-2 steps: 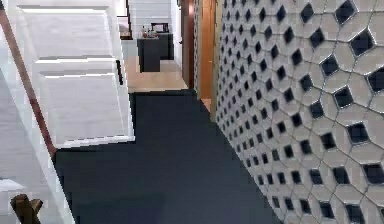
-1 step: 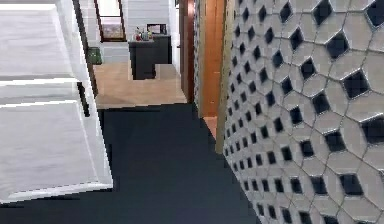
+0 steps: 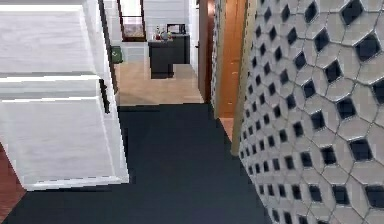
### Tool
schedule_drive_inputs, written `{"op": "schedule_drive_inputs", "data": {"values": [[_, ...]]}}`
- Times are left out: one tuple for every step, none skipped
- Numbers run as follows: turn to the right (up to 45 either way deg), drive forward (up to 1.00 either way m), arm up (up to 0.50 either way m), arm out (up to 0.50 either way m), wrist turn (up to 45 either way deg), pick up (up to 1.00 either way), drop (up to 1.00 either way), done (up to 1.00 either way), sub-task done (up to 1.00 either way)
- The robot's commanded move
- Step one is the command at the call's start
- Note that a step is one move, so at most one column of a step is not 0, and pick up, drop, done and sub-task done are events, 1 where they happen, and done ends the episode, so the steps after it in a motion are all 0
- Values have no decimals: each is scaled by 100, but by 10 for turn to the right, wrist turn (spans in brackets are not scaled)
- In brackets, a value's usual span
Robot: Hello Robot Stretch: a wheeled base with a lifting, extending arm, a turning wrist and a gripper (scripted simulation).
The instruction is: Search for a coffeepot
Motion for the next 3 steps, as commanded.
{"op": "schedule_drive_inputs", "data": {"values": [[-30,0,0,0,0,0,0,0,0],[450,0,0,0,0,0,0,0,0],[390,0,0,0,0,0,0,0,0]]}}
